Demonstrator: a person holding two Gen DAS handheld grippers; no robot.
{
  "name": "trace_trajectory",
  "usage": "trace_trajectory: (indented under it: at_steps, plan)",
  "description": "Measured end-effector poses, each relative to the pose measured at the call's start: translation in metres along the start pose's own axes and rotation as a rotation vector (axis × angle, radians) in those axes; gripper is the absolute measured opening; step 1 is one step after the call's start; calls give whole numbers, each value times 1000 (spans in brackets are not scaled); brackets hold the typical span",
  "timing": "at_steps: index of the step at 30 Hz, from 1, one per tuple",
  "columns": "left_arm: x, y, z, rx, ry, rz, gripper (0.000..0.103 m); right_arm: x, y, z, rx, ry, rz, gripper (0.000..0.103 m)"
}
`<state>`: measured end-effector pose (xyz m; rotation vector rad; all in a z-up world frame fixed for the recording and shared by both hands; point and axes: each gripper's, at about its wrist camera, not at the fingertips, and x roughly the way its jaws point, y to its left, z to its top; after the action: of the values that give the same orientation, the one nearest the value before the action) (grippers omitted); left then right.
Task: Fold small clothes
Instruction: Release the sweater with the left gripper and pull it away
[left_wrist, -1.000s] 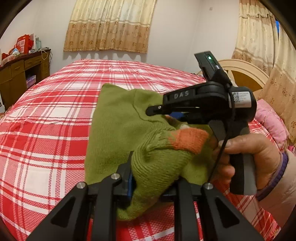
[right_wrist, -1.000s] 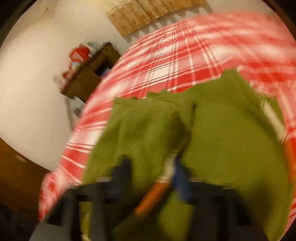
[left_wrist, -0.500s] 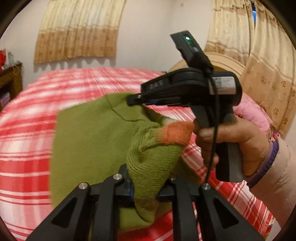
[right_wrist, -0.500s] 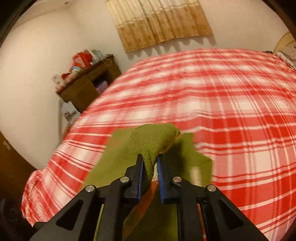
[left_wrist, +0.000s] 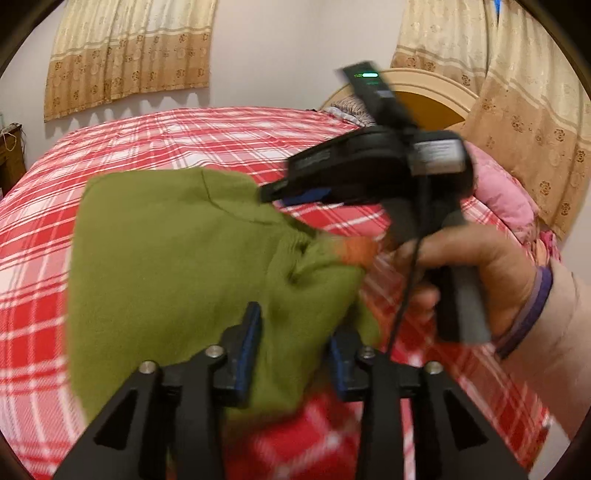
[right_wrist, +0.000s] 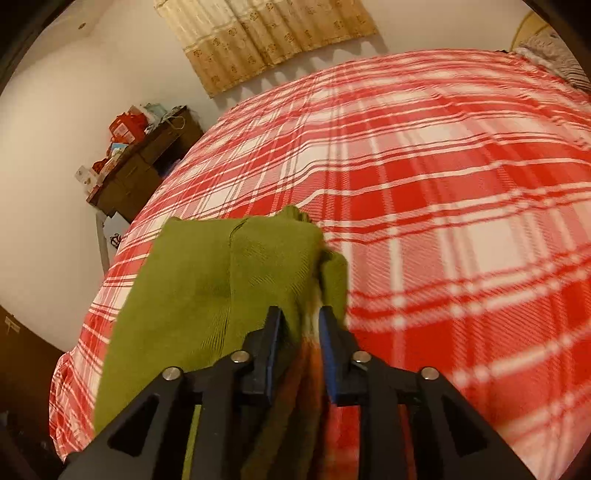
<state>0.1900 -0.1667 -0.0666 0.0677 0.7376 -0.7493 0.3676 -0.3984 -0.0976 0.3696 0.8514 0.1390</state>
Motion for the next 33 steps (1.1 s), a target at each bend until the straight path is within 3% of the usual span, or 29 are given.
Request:
trace_trajectory:
  at_steps: [4,6,8,9,12,18,21,22,23,25,30,33]
  plan:
    - [-45,13,-28,-38,-43,1,61,-62,1,-21,24,-77,-20,25]
    - [-65,24,-44,-79,-49,17,61,-93,6,-36,21,-106,6,28]
    - [-75,32,-55,-114,-37,38,61,-115,16,-53,11,-127,25,58]
    - [-78,37,-61,-139,-17,60,61,-122,22,-61,5,-130,27,64]
    - [-78,46,-71,-176,23,139,61,-130,42,-81,-41,-135,34,65]
    - [-85,59,-85,-238,56,175,61,-98,70,-107,-161,-74,-50,65]
    - [-90,62,-87,-255,57,194,61,-78,72,-110,-182,-51,-91,52]
    - [-93,64,-88,-257,59,203,61,-69,73,-112,-189,-35,-107,34]
    - [-93,64,-89,-258,59,209,61,-63,73,-115,-194,-19,-121,25]
    - [-95,68,-91,-265,55,215,61,-55,74,-121,-194,1,-136,18]
    - [-92,81,-93,-295,69,213,61,-72,66,-133,-66,-24,-19,15]
    - [-91,83,-96,-298,69,214,61,-80,62,-142,-74,-36,-79,14]
